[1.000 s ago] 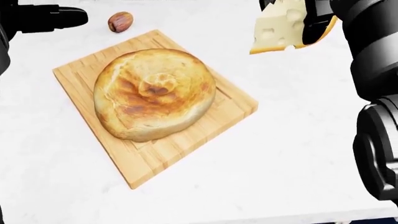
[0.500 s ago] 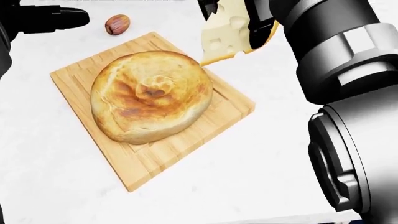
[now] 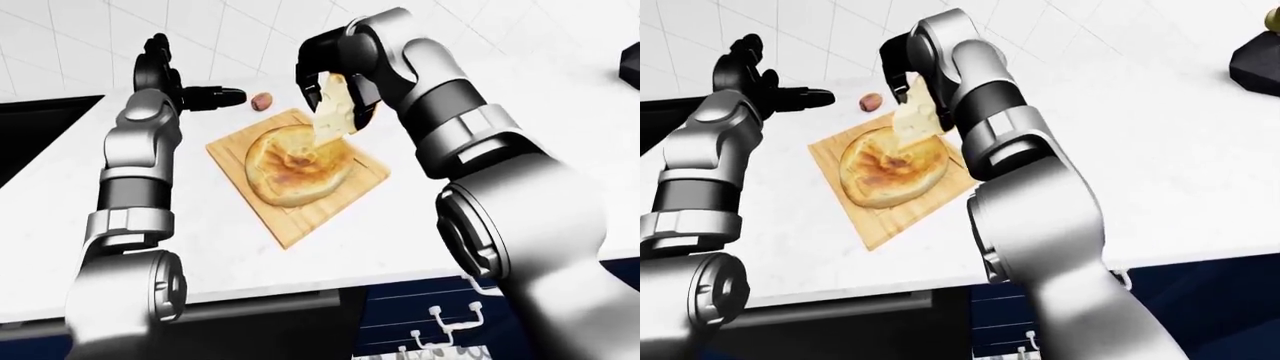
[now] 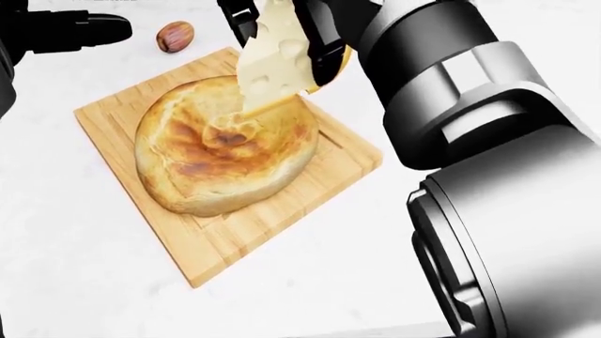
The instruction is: Pick up the wedge of cheese and place it on the slice of bread to prepare a simple cheese on bread dish.
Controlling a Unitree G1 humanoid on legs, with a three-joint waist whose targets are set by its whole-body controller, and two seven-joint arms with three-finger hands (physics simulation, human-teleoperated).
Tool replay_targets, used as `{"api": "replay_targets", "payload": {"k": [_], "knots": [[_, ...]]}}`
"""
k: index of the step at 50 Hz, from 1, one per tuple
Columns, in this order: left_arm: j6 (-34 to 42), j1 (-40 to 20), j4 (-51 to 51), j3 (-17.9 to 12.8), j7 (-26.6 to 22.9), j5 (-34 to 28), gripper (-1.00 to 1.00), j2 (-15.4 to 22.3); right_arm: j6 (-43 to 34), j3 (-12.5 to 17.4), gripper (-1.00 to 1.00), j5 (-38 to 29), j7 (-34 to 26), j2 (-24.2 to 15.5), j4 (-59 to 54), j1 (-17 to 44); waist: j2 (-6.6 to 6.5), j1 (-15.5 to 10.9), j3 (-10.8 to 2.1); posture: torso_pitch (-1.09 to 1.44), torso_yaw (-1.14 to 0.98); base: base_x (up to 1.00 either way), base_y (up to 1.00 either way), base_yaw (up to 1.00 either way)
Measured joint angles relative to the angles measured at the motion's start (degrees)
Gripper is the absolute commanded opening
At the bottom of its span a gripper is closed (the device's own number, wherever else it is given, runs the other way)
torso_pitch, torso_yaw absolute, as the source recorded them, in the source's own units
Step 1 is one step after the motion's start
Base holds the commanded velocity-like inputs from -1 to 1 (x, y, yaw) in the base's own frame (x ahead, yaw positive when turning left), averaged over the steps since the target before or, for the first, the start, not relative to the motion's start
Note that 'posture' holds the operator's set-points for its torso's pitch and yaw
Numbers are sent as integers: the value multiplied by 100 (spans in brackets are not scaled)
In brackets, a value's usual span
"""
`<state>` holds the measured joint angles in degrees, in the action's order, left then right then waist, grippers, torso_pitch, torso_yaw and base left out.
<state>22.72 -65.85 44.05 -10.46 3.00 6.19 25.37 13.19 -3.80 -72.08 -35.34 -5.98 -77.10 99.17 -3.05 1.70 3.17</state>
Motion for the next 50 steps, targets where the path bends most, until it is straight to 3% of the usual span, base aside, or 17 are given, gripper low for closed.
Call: {"api": "replay_targets", "payload": {"k": [26,27,28,50], "knots": [[-239,71,269,-27,-46,44,100,53,95,-52,-100,75,182,589,-124,20,-71,29,-9,0,0,0,0,0],[-245,71,275,-27,-47,45,100,55,95,-45,58,77,185,582,-127,20,-72,30,-9,0,0,0,0,0],[-247,77,274,-27,-47,45,100,56,92,-37,100,80,191,571,-126,22,-73,32,-10,0,0,0,0,0],[-246,37,334,-26,-48,52,100,86,26,-6,100,121,263,437,-86,-11,-80,43,-20,0,0,0,0,0]]}}
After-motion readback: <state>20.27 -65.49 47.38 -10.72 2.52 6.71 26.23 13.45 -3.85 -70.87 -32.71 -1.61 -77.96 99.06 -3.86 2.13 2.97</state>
